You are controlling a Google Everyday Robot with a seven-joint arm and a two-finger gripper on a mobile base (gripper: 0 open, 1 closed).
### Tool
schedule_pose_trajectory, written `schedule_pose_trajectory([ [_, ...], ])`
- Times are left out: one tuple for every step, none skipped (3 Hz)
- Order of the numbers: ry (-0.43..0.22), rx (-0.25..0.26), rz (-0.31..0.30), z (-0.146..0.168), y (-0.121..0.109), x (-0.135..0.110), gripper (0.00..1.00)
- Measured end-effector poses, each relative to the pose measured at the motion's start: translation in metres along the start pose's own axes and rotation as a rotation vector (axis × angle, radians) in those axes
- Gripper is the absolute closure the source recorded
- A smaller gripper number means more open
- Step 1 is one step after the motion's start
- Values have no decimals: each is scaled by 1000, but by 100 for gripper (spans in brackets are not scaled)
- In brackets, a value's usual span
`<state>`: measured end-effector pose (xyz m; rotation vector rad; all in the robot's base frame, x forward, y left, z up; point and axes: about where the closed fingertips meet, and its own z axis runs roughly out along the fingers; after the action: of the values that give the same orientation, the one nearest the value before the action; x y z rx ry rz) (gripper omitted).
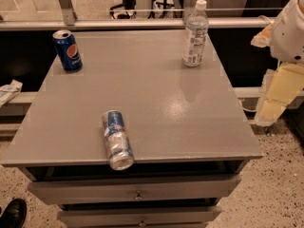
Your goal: Move blue plastic bottle near pepsi can
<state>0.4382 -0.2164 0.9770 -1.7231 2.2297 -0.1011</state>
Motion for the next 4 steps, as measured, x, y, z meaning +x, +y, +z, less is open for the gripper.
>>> schedule_pose_trajectory([
  [-5, 4, 2, 0, -1, 0, 0],
  [-98, 79, 36, 1, -15, -2, 0],
  [-232, 179, 124, 8, -58, -3, 0],
  [-409, 253, 218, 22, -115, -14, 0],
])
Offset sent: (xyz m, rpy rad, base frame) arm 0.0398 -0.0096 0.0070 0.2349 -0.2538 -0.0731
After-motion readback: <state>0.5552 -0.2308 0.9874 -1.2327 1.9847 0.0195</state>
